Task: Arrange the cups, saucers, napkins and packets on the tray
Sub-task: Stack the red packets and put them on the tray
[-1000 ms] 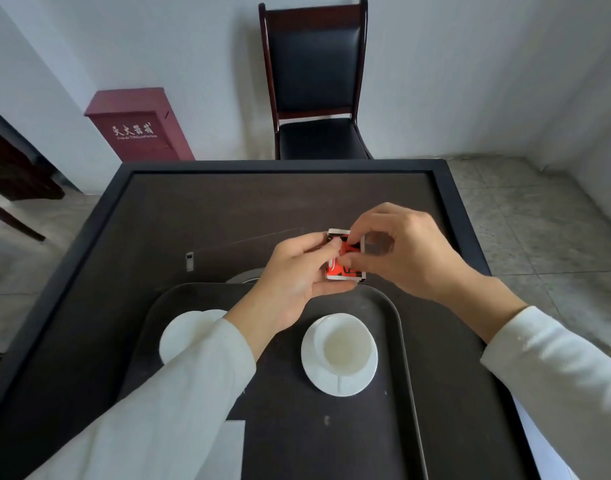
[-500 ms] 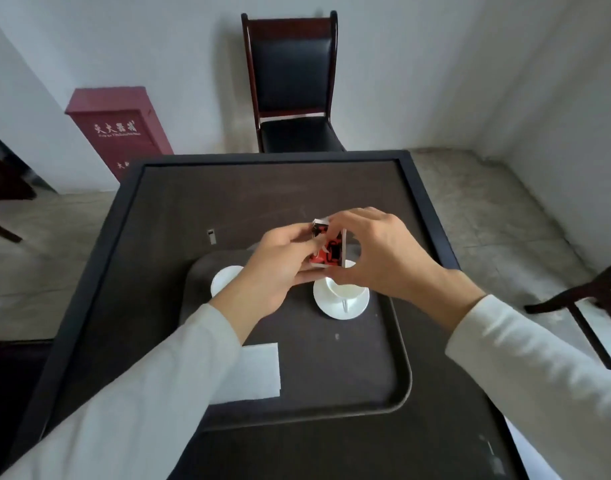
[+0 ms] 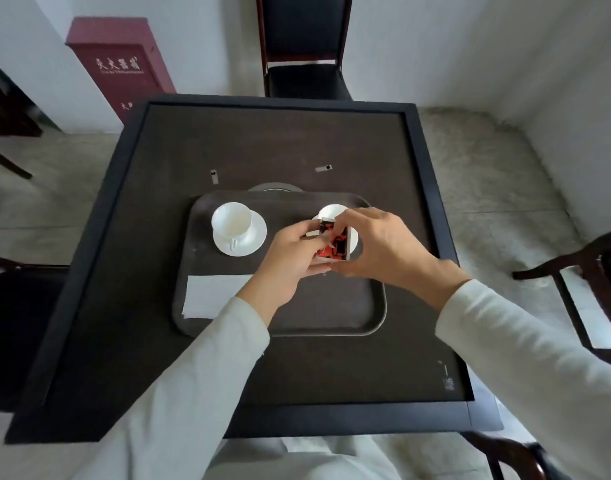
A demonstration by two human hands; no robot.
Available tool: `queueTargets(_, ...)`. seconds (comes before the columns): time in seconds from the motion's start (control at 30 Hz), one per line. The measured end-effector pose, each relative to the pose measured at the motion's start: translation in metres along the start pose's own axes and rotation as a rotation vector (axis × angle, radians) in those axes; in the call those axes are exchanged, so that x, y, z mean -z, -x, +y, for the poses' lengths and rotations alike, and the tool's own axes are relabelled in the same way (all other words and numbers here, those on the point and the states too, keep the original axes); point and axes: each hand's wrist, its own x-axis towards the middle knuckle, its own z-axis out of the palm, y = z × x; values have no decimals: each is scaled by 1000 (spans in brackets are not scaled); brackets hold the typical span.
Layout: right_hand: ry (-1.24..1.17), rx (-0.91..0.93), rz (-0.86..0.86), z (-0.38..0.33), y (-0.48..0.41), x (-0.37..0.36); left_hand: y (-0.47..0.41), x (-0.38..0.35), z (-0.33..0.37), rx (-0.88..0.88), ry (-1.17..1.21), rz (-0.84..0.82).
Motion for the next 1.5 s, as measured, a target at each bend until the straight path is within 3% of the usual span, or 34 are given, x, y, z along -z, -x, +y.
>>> queueTargets(0.37,-86,-103,-240,69,73,-66,-9,-65,-100,244,-91,180)
queueTargets(0.7,-40,-146,-353,108,81,-110,-15,-86,-151,254,-371,353)
queueTargets(1.5,20,-171,-425,125,87,-129,-20,-83,-163,205,-452,385)
